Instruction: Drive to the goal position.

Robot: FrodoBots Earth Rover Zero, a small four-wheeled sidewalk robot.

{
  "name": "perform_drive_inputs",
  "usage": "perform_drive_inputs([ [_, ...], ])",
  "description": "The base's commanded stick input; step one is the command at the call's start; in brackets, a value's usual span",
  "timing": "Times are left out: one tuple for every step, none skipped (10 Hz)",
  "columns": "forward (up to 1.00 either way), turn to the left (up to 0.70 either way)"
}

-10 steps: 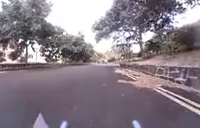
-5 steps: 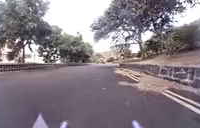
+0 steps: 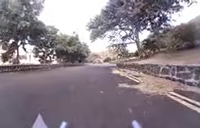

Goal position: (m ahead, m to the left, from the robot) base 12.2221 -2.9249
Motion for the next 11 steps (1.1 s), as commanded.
perform_drive_inputs([
  [0.70, 0.00],
  [0.70, 0.00],
  [0.70, 0.00],
  [0.70, 0.00],
  [0.70, 0.00],
  [0.70, 0.00],
  [0.70, 0.00],
  [0.70, 0.00],
  [0.70, 0.00],
  [0.70, 0.00],
  [0.70, 0.00],
])
